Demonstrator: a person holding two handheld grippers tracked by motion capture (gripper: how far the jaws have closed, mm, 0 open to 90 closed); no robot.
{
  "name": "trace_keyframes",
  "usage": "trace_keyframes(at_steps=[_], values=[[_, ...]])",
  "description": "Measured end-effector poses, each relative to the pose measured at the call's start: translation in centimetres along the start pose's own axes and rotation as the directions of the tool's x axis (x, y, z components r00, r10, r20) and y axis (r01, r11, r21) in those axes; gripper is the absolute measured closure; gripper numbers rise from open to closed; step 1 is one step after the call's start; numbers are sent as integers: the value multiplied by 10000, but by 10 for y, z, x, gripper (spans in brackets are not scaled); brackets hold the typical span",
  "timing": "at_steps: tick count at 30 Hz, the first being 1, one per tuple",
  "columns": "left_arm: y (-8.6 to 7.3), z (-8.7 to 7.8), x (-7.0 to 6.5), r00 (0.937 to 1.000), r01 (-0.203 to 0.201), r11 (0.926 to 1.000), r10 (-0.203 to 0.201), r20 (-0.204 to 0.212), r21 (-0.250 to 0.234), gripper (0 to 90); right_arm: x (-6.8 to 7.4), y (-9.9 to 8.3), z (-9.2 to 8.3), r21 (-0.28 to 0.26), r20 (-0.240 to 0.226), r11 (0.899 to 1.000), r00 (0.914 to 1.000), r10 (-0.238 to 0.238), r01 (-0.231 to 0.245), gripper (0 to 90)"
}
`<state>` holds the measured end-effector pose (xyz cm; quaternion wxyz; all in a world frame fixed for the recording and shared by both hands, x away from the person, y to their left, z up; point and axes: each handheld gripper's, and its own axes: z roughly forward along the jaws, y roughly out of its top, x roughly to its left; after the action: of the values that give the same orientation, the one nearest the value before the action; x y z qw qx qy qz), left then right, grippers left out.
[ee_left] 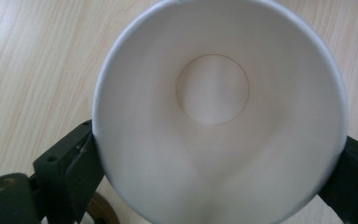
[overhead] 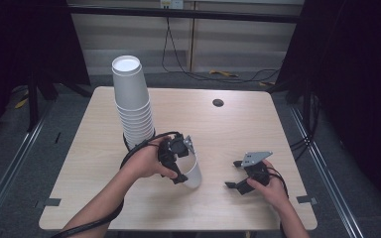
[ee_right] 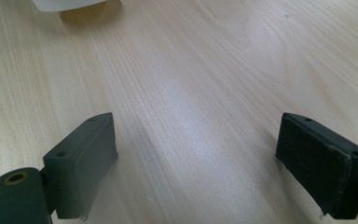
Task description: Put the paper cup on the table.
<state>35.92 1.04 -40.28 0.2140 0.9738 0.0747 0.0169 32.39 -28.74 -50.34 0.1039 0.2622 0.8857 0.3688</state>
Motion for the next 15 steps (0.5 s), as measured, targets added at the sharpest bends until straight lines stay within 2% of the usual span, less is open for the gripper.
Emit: trace_keyframes(at_steps=[9, 15], values=[[4, 4, 0, 9999, -131, 9999, 132, 99, -111, 56, 0, 0, 0, 0, -2, 10000, 10000, 1, -1, 118], [7, 7, 0, 9999, -75, 9992, 81, 146, -395, 50, 0, 0, 0, 3, -1, 10000, 10000, 8, -8, 119]])
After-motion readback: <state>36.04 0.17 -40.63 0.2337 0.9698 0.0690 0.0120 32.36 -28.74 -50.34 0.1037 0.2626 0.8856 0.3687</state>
